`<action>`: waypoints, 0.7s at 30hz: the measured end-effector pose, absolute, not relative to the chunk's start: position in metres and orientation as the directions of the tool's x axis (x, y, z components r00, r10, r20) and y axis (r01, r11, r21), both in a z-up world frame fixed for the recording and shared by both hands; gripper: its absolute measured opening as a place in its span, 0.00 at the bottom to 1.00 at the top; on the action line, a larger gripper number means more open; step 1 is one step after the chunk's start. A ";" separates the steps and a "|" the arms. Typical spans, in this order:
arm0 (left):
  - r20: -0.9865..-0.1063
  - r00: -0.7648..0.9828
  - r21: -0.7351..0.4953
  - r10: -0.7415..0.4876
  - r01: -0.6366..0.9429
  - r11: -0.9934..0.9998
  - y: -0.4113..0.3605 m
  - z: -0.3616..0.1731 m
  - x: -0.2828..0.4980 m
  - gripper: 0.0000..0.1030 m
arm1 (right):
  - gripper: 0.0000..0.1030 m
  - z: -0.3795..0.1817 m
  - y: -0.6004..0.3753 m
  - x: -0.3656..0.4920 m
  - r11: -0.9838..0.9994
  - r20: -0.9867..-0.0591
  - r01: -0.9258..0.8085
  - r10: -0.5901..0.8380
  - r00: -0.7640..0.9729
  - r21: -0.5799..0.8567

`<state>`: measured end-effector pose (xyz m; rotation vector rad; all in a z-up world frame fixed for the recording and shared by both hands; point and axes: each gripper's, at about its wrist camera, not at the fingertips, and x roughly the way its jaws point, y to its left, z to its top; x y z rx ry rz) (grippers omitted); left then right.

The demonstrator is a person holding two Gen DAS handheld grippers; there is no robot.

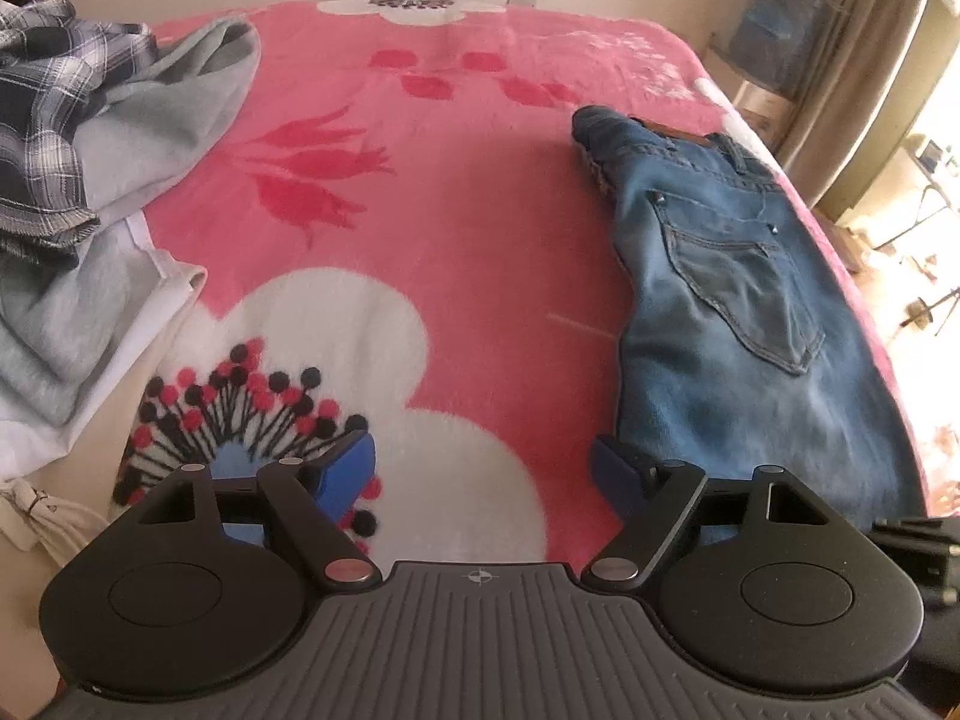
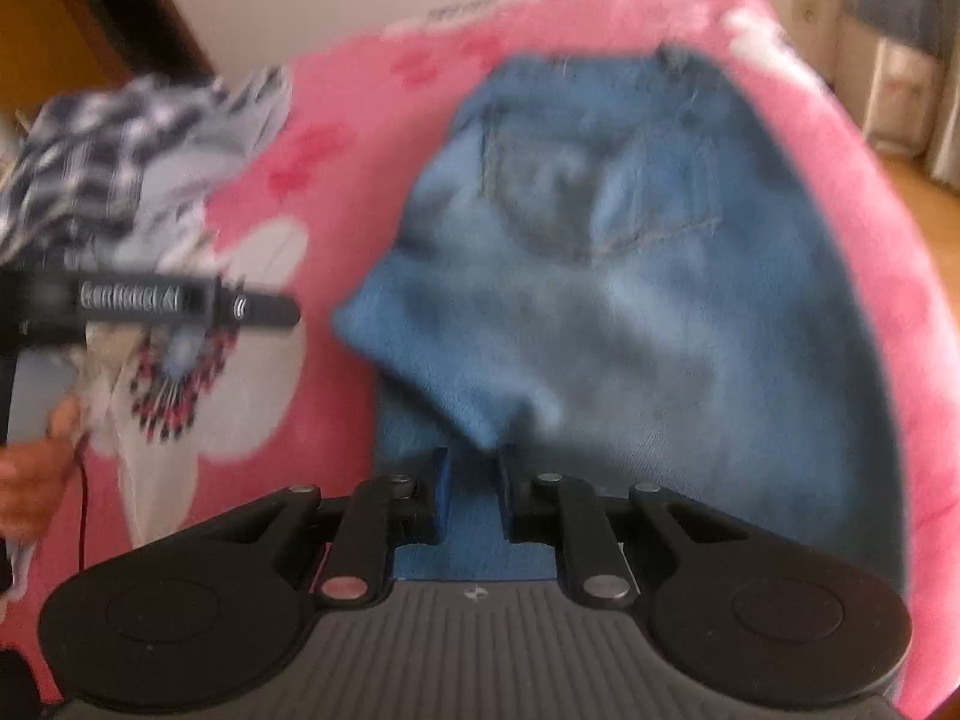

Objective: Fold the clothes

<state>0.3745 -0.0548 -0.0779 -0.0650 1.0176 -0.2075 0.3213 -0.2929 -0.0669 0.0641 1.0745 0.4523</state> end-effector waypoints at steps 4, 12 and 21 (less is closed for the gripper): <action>-0.839 0.501 -0.149 -0.212 0.163 0.975 -0.064 -0.078 0.381 0.79 | 0.16 -0.059 -0.285 0.311 0.879 -0.848 -0.389 0.414 0.330 0.277; -0.888 0.448 -0.019 -0.106 0.194 0.981 -0.093 -0.090 0.384 0.94 | 0.17 -0.039 -0.321 0.316 0.972 -0.844 -0.134 0.236 0.483 0.195; -0.933 0.359 0.032 -0.035 0.179 0.983 -0.102 -0.104 0.383 0.98 | 0.17 -0.047 -0.326 0.322 0.991 -0.868 -0.071 0.137 0.477 0.118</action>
